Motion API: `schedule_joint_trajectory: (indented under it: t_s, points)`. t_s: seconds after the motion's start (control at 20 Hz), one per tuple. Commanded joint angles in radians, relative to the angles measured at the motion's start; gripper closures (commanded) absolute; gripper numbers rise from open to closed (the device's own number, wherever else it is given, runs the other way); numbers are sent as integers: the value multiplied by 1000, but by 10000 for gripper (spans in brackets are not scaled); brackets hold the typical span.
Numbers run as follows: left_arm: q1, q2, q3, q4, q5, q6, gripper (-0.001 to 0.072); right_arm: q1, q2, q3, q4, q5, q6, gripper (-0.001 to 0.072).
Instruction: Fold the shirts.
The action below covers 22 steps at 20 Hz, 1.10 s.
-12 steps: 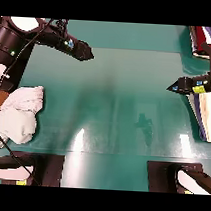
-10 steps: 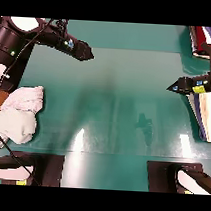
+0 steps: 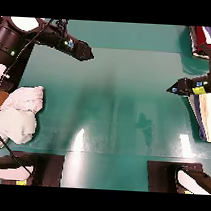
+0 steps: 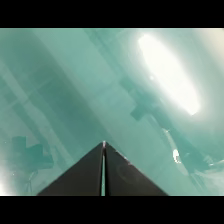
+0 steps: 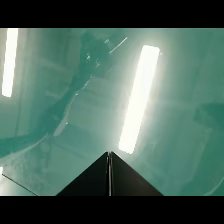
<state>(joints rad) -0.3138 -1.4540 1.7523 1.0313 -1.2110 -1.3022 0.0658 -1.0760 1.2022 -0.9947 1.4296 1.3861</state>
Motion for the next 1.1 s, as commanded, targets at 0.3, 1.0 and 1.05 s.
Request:
schedule_joint_trajectory:
  t_s: [0.3, 1.0, 1.05]
  points:
    - [69, 20, 5, 58, -80, -21, 688, 1, 1, 0, 1, 49, 1, 698]
    - [765, 342, -680, 249, 33, -37, -13, 1, 1, -1, 1, 64, 1, 698]
    - [765, 335, -717, 266, 82, -37, -13, 1, 1, -1, 1, 64, 1, 698]
